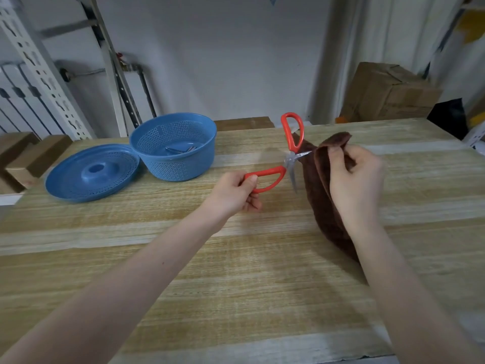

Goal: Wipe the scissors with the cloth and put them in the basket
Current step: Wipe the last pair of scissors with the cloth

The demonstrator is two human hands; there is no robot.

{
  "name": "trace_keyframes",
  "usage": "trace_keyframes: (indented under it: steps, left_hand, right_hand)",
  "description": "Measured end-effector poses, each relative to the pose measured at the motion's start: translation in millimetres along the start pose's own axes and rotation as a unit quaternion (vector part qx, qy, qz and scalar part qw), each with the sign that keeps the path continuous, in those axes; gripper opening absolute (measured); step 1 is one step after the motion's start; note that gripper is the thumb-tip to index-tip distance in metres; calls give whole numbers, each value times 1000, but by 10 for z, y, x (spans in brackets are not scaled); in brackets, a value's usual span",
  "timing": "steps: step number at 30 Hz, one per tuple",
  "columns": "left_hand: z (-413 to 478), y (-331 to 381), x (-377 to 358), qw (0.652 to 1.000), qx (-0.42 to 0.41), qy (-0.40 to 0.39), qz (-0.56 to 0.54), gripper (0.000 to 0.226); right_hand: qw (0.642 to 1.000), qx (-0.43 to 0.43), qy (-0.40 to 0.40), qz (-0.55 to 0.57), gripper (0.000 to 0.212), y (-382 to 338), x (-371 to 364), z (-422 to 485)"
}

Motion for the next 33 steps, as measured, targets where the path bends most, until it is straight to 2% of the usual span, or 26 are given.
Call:
trace_keyframes:
  steps: [3,5,7,9,10,14,17,19,21,22,23,24,25,26,27,28,30,33]
  left_hand:
    - [-20,20,85,999,-14,30,-12,26]
    - [-41,12,159,998,-21,55,-34,25]
    - [-44,-6,225,996,-21,77,-48,24]
    - [-30,-16,245,994,-19,87,-56,24]
    - [-22,-16,241,994,-18,90,-60,24]
    - [4,-33,194,992,-14,100,-70,23]
    - [18,-61,145,992,-14,102,-72,25]
    - [24,-47,90,993,-19,97,-63,25]
    - [24,-12,30,995,-28,88,-49,23]
    - [24,9,6,995,-34,83,-44,20]
    - [20,29,-12,995,-41,79,-41,20]
    - [17,47,-25,995,-47,77,-35,21]
    - [15,59,-35,995,-51,77,-25,23]
    - [11,72,-41,996,-54,77,-11,24]
    - [9,89,-39,995,-56,78,3,24]
    - [0,95,-35,995,-56,79,15,24]
    - [-7,85,-22,995,-52,78,30,23]
    - [-18,19,6,997,-37,71,22,24]
  right_hand:
    - [999,-44,-2,31,37,135,-6,41]
    - [988,-132,-69,34,32,331,-103,59]
    - [947,-229,-153,163,25,504,-294,-23]
    - [884,-290,-192,312,24,577,-448,-123]
    - [862,-306,-201,350,24,611,-496,-155]
    - [821,-369,-227,373,26,680,-601,-308]
    - [804,-387,-194,407,29,661,-655,-322]
    - [807,-329,-176,459,26,533,-688,-228]
    - [820,-207,-198,496,28,230,-739,-123]
    - [856,-128,-225,448,29,58,-741,-92]
    - [908,-28,-252,334,32,-121,-744,-80]
    - [943,84,-272,170,35,-257,-783,-69]
    - [943,173,-283,7,38,-314,-870,-80]
    - [921,243,-277,-125,39,-329,-956,-94]
    - [895,286,-262,-219,38,-326,-1010,-94]
    - [879,312,-241,-269,34,-323,-1033,-86]
    - [867,347,-212,-287,30,-381,-1046,-77]
    - [874,394,-181,-220,25,-367,-1023,-58]
Point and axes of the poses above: each hand's wrist, its own z-axis towards the middle knuckle, its own x-axis out of the back of the hand, y = z × x, the point moved 8 cm from there along z, towards the middle knuckle, and after that the axes turned 10 degrees about -y, right-handed, at the moved point
